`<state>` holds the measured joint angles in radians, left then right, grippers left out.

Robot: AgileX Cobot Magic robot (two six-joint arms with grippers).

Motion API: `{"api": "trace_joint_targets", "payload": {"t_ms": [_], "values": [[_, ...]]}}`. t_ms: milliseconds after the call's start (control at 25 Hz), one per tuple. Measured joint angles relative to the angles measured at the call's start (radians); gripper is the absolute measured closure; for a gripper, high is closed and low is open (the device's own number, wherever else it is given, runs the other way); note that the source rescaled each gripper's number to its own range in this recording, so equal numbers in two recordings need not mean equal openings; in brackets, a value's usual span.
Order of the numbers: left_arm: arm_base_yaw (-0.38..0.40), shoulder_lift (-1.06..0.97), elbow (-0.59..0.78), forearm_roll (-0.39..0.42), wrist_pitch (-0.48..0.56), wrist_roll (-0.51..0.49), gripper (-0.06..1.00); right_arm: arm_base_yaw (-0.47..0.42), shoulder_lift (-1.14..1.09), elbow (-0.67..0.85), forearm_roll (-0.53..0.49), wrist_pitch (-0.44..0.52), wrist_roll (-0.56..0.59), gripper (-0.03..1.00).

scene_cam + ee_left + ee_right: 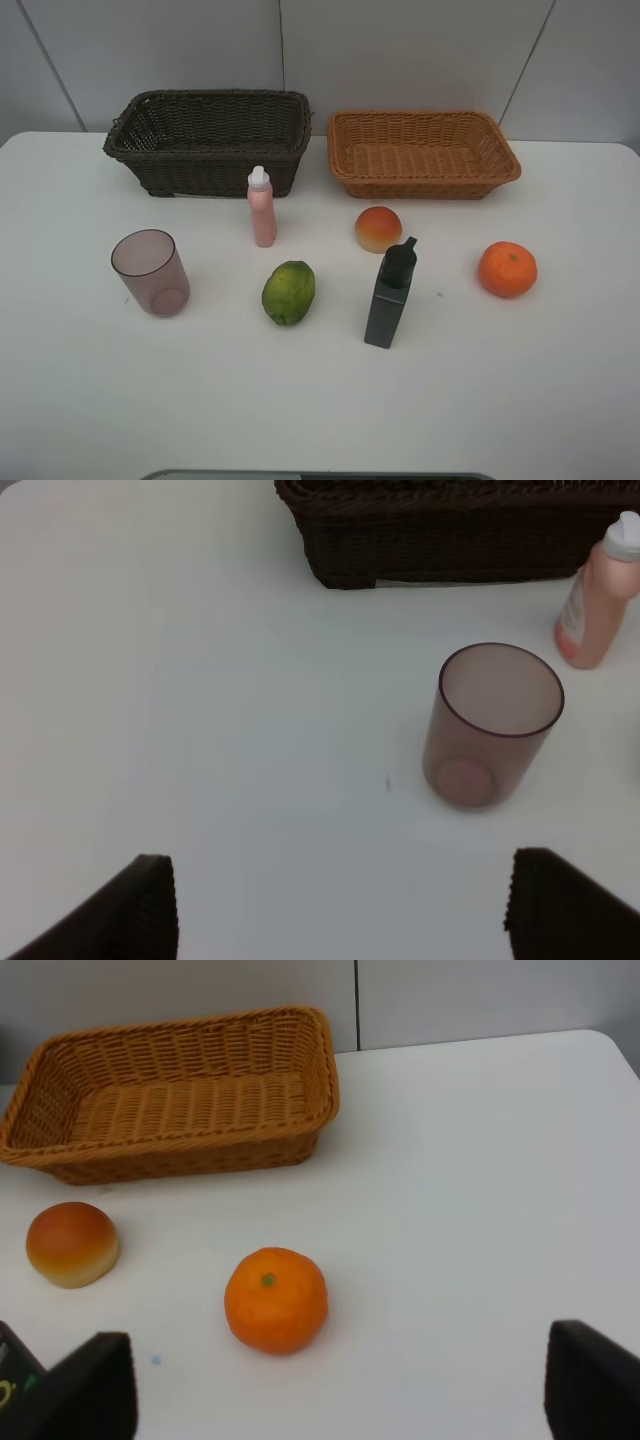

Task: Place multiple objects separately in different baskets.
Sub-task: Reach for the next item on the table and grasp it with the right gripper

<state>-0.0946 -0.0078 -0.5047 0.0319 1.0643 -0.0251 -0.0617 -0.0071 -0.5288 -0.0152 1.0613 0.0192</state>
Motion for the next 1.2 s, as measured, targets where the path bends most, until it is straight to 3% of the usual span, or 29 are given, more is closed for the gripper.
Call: {"api": "trace_joint_targets", "payload": {"t_ms": [1200], "values": [[0.0, 0.0, 0.0, 0.0, 0.0, 0.0, 0.1, 0.0, 0.0, 0.0, 0.0, 0.0, 0.0, 0.14]]}}
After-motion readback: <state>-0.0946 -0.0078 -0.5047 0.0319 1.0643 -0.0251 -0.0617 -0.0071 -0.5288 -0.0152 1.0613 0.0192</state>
